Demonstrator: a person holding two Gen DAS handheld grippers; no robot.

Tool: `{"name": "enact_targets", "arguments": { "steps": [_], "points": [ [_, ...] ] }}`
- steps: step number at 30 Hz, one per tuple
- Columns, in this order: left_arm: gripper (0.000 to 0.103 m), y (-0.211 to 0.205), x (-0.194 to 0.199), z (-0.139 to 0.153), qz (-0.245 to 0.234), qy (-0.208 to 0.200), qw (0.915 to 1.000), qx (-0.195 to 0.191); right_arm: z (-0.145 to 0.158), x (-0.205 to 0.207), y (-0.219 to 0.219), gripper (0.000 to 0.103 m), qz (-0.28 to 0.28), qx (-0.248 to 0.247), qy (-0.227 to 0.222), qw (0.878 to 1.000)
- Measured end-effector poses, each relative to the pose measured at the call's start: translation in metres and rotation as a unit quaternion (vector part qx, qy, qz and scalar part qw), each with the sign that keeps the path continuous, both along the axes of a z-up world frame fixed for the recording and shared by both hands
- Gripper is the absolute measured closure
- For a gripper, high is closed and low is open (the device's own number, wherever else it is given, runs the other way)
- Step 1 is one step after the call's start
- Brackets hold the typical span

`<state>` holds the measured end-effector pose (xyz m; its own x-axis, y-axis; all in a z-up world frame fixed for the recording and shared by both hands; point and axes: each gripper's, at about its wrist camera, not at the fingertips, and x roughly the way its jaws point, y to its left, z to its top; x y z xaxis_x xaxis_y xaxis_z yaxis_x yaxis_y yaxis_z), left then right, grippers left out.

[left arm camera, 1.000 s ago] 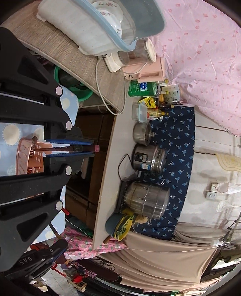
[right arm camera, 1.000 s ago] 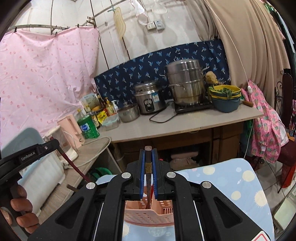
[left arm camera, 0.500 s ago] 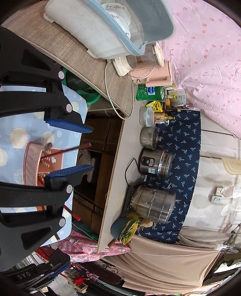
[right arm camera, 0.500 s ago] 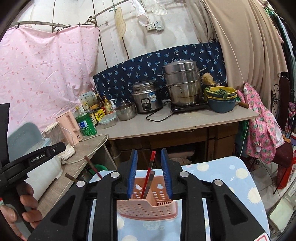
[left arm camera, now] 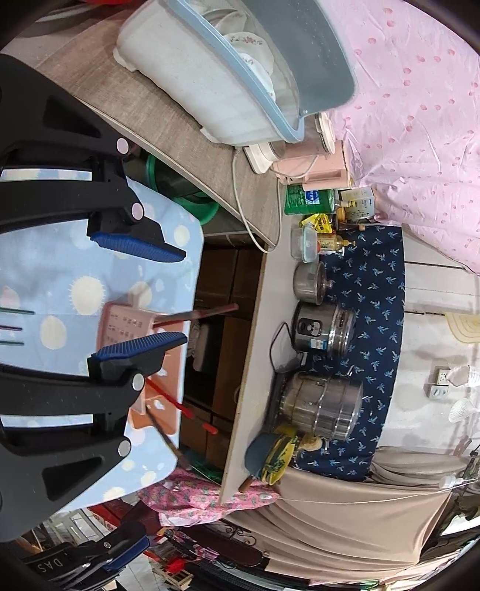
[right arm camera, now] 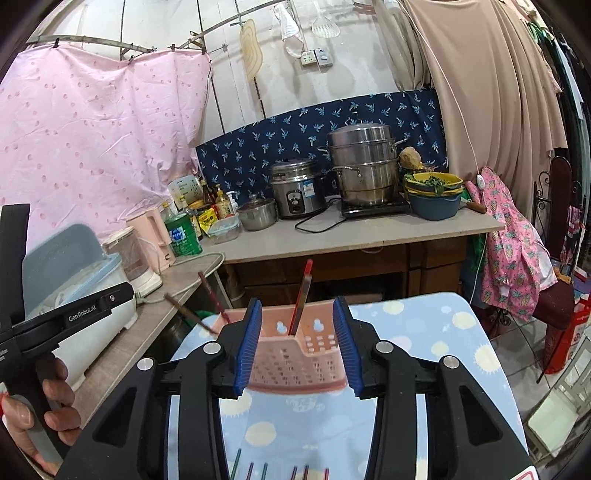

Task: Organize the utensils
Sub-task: 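Drop the chopsticks into the pink basket by opening both tools, then move both open tools back to the remaining chopsticks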

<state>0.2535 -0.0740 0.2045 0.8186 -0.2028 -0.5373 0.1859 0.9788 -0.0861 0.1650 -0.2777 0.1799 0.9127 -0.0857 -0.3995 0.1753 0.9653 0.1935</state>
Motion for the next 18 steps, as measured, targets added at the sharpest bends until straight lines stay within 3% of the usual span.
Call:
{"name": "enact_targets", "arguments": {
  "steps": [6, 18],
  "points": [
    [0.065, 0.008, -0.031, -0.024, 0.004, 0.014, 0.9994, 0.033, -0.027, -0.032, 0.011, 0.063, 0.003, 0.001, 0.031, 1.000],
    [0.065, 0.024, -0.087, -0.072, -0.003, 0.060, 0.9966, 0.056, -0.068, -0.078, 0.027, 0.063, -0.003, -0.001, 0.077, 0.997]
  ]
}}
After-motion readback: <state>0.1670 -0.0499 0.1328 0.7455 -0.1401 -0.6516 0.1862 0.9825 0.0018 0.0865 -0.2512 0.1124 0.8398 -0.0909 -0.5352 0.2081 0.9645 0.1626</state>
